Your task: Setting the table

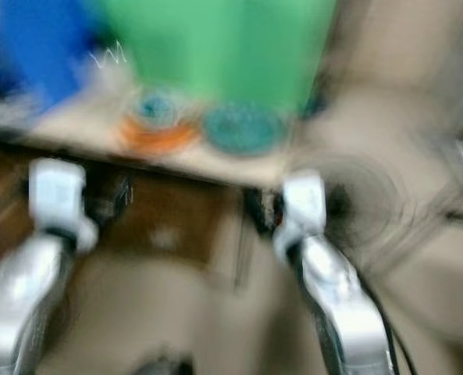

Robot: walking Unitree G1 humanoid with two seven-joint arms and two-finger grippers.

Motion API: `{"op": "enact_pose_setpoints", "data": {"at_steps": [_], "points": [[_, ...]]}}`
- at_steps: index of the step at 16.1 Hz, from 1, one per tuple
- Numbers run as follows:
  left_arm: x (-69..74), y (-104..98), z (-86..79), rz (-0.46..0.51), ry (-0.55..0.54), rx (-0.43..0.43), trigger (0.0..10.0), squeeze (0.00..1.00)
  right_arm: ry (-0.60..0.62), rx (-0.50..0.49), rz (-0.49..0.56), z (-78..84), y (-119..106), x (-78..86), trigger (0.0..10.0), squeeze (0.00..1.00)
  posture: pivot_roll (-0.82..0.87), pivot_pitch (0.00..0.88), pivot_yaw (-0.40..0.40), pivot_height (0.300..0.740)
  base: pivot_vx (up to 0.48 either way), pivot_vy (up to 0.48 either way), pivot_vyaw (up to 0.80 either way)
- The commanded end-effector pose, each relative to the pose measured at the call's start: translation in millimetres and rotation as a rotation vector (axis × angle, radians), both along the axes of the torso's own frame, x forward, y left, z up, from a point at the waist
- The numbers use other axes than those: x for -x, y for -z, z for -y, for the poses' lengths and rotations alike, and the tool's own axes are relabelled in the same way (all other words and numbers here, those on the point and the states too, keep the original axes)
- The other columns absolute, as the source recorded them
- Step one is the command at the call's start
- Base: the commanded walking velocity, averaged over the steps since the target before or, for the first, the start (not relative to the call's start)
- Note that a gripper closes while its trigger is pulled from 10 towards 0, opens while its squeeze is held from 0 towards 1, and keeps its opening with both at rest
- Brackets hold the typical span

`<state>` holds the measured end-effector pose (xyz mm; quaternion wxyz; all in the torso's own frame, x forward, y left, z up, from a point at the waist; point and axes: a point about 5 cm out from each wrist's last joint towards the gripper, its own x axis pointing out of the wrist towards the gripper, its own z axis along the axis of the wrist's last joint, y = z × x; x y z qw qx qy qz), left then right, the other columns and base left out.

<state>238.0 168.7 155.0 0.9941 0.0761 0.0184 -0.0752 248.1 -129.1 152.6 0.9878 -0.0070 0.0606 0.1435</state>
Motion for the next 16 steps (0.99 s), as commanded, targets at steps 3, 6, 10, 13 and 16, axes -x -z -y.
{"op": "enact_pose_setpoints", "data": {"at_steps": [3,6,10,13,16], "points": [[-5.4,-12,0.5,0.037,0.026,-0.015,10.0,0.0,0.033,0.031,-0.04,-0.7,7,-1.9,10.0,0.0,0.15,0.0,0.036,0.74,0.296,0.0,0.0],[-4.1,-13,-2.4,0.037,0.026,-0.02,10.0,0.0,0.085,0.013,-0.031,2.7,5,-7.3,10.0,0.0,0.15,0.0,0.036,0.74,0.296,0.0,0.0],[-5.5,-15,-1.4,0.039,0.042,-0.018,10.0,0.0,0.139,-0.065,0.006,9.9,-2,-10.9,10.0,0.0,0.15,0.0,0.039,0.74,0.299,0.0,0.0],[-7.1,-19,1.6,0.055,0.08,-0.005,10.0,0.0,0.103,-0.068,0.026,4.6,-7,-11.8,10.0,0.0,0.14,0.0,0.04,0.74,0.3,0.0,-0.46],[-5.9,-19,1.5,0.054,0.089,-0.007,10.0,0.0,0.075,-0.059,0.041,-0.2,-11,-14.2,10.0,0.0,0.14,0.0,0.039,0.74,0.299,0.0,-0.47]]}}
